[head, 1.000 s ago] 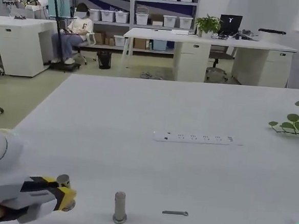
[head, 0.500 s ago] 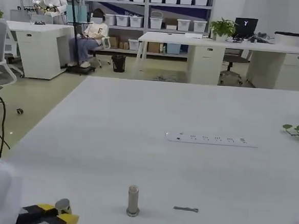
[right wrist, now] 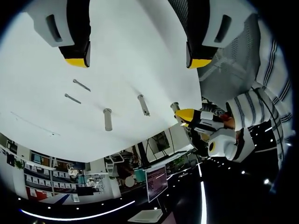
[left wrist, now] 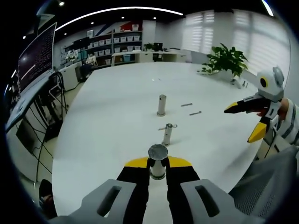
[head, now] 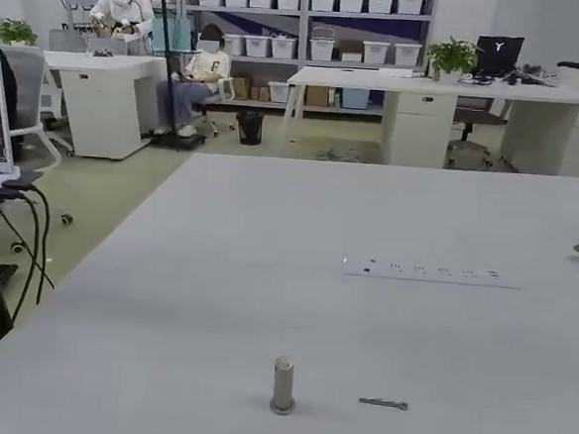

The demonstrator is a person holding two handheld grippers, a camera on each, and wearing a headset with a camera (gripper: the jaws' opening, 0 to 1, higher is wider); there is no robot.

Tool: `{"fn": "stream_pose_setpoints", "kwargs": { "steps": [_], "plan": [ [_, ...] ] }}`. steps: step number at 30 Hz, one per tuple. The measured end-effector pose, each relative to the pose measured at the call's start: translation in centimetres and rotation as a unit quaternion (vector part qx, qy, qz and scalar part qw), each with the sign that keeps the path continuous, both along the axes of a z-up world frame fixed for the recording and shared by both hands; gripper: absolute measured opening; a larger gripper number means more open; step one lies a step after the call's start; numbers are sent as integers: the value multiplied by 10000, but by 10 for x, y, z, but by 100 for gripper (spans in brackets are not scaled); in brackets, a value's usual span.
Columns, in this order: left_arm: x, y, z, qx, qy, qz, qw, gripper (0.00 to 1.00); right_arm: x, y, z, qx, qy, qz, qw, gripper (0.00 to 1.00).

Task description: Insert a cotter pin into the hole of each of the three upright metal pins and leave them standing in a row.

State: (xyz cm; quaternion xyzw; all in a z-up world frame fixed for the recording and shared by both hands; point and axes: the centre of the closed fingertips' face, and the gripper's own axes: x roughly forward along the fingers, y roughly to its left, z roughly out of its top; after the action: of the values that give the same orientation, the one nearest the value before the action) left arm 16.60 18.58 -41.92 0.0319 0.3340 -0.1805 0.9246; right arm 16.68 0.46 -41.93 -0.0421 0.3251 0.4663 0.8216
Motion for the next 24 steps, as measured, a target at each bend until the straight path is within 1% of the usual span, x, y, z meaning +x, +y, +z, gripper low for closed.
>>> {"fn": "stream_pose_setpoints", "kwargs": {
  "steps": [1,3,6,9,12,17,19,21,24],
  "plan": [
    [-2,-2,-2,28,39,-16,10000,9,-1,0,0,-12,5,14,10000,83],
    [-4,-3,-4,45,55,-21,10000,9,-2,-1,-1,-53,-6,37,10000,83],
    [-5,-5,-4,-28,28,62,10000,9,-4,-2,-1,-87,-11,64,9999,83],
    [-5,-11,-7,-40,25,75,10000,9,-6,-3,-1,-99,-17,69,9999,83],
    [-6,-17,-12,-60,75,86,9999,9,-8,-5,-2,-109,-8,52,9999,83],
    [-7,-33,-20,-184,208,79,9996,9,-10,-8,-5,-122,30,40,9999,83],
    [-6,-37,-22,-187,233,63,9995,9,-10,-9,-5,-111,44,27,9999,83],
    [-5,-42,-27,-198,319,52,9993,9,-9,-9,-6,-98,46,13,9999,83],
    [-2,-48,-32,-122,333,32,9994,9,-6,-10,-7,-140,42,-54,9999,84]
  ]
}}
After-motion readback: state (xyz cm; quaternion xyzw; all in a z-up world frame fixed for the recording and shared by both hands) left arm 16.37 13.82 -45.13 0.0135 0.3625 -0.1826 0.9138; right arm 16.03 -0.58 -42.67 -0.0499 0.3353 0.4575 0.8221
